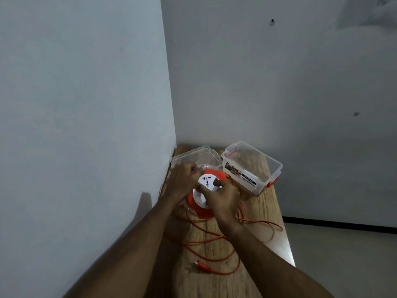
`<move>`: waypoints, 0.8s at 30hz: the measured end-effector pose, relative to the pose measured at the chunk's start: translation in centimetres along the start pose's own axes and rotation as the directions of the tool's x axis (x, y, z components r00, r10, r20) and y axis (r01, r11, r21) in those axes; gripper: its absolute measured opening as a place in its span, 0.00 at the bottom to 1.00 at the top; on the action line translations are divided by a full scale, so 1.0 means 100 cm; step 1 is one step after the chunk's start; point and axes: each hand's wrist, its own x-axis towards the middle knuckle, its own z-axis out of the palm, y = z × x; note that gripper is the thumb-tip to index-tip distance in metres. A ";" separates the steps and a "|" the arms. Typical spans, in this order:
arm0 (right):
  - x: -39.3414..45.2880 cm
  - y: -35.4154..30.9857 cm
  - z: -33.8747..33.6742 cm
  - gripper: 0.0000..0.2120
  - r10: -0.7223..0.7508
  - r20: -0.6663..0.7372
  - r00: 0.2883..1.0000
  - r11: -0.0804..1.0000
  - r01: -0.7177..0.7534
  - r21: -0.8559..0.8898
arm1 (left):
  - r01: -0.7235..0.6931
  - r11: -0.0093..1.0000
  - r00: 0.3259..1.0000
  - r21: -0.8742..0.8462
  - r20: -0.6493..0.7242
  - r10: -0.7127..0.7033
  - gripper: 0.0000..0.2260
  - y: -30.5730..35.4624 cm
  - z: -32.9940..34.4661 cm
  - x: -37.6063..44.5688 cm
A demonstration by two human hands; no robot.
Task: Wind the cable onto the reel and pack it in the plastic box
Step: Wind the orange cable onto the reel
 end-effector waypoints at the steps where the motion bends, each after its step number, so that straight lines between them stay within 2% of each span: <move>1: -0.001 -0.001 0.007 0.32 0.093 0.019 0.996 0.994 -0.094 0.048 | 0.000 1.000 1.000 0.017 -0.002 0.000 0.18 -0.005 -0.002 -0.001; 2: -0.003 -0.002 0.009 0.31 0.113 0.042 0.993 0.993 -0.114 0.022 | -0.006 0.999 1.000 0.036 0.006 0.006 0.18 -0.008 -0.006 -0.001; 3: -0.006 -0.004 0.007 0.29 0.045 0.054 0.998 0.998 -0.042 -0.056 | -0.005 0.999 1.000 0.033 0.013 0.005 0.18 -0.013 -0.009 0.001; 4: -0.010 -0.007 0.002 0.25 -0.100 0.061 0.993 0.979 0.109 -0.170 | 0.012 1.000 1.000 -0.001 0.018 -0.012 0.17 -0.017 -0.013 0.002; 5: -0.014 -0.008 -0.007 0.20 -0.306 0.072 0.949 0.904 0.313 -0.290 | 0.036 0.998 0.999 -0.047 0.019 -0.035 0.17 -0.018 -0.017 0.003; 6: -0.017 -0.007 -0.017 0.18 -0.514 0.104 0.852 0.771 0.511 -0.379 | 0.054 0.995 0.999 -0.089 0.014 -0.053 0.17 -0.018 -0.021 0.004; 7: -0.018 -0.007 -0.025 0.18 -0.667 0.178 0.724 0.608 0.667 -0.432 | 0.055 0.991 0.999 -0.122 0.010 -0.054 0.16 -0.018 -0.025 0.006; 8: -0.018 -0.007 -0.032 0.20 -0.740 0.289 0.607 0.452 0.767 -0.455 | 0.040 0.988 0.999 -0.148 0.016 -0.038 0.15 -0.016 -0.027 0.008; 9: -0.016 -0.007 -0.037 0.23 -0.750 0.405 0.523 0.316 0.821 -0.475 | 0.022 0.985 0.999 -0.172 0.032 -0.017 0.15 -0.012 -0.028 0.012; 10: -0.013 -0.008 -0.039 0.28 -0.722 0.500 0.479 0.208 0.838 -0.504 | 0.005 0.982 0.998 -0.190 0.056 0.005 0.16 -0.007 -0.027 0.015; 12: -0.009 -0.010 -0.041 0.37 -0.639 0.595 0.488 0.094 0.816 -0.570 | -0.021 0.977 0.993 -0.214 0.111 0.046 0.18 0.005 -0.024 0.020; 14: -0.009 -0.012 -0.043 0.40 -0.584 0.604 0.542 0.087 0.782 -0.618 | -0.062 0.980 0.987 -0.190 0.136 0.089 0.19 0.014 -0.020 0.021; 17: -0.010 -0.013 -0.050 0.45 -0.575 0.532 0.622 0.140 0.715 -0.686 | -0.103 0.979 0.976 -0.174 0.173 0.134 0.19 0.020 -0.013 0.020; 18: -0.009 -0.011 -0.052 0.46 -0.583 0.511 0.632 0.145 0.700 -0.700 | -0.114 0.979 0.973 -0.172 0.179 0.145 0.19 0.022 -0.011 0.019; 21: -0.004 -0.009 -0.056 0.40 -0.619 0.508 0.598 0.160 0.730 -0.664 | -0.129 0.981 0.973 -0.143 0.176 0.153 0.19 0.027 -0.001 0.017; 24: 0.004 -0.007 -0.060 0.33 -0.628 0.455 0.631 0.300 0.736 -0.607 | -0.139 0.985 0.977 -0.106 0.151 0.154 0.19 0.030 0.008 0.016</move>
